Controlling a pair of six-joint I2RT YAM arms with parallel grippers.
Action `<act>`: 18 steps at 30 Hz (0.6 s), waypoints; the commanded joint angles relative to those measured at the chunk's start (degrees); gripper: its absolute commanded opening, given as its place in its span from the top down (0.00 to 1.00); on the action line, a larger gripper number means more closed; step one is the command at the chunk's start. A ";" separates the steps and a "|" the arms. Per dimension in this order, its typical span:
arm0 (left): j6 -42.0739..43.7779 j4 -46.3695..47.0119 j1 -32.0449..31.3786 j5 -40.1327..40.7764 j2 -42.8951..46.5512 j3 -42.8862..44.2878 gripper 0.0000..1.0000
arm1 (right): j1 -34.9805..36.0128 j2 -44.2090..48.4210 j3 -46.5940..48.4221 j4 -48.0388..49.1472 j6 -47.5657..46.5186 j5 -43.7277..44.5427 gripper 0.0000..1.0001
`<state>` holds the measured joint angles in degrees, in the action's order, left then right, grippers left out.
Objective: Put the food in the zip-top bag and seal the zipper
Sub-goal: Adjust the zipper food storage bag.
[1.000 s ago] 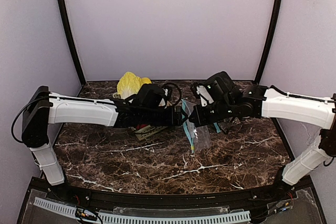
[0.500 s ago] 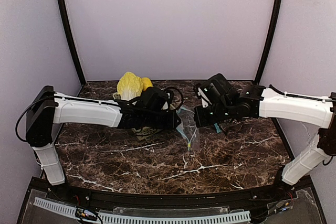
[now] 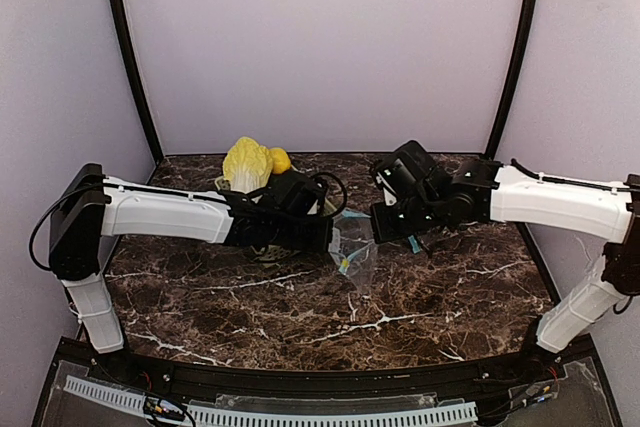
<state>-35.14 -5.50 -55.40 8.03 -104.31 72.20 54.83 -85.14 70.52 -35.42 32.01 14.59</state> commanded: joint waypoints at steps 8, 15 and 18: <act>-5.00 7.63 0.27 -6.35 1.43 -5.16 0.99 | 0.18 -3.54 -0.60 2.00 3.49 -4.79 0.82; -15.76 24.18 0.26 -9.26 4.72 -11.15 0.99 | 0.19 -5.31 -1.22 1.31 7.32 -2.39 0.56; -17.06 25.87 0.13 -7.86 6.20 -11.96 0.99 | 0.20 -5.92 -1.32 0.53 8.04 -1.58 0.54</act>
<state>-47.42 12.60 -55.40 0.01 -102.96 61.60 54.81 -89.69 70.04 -34.33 37.85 10.85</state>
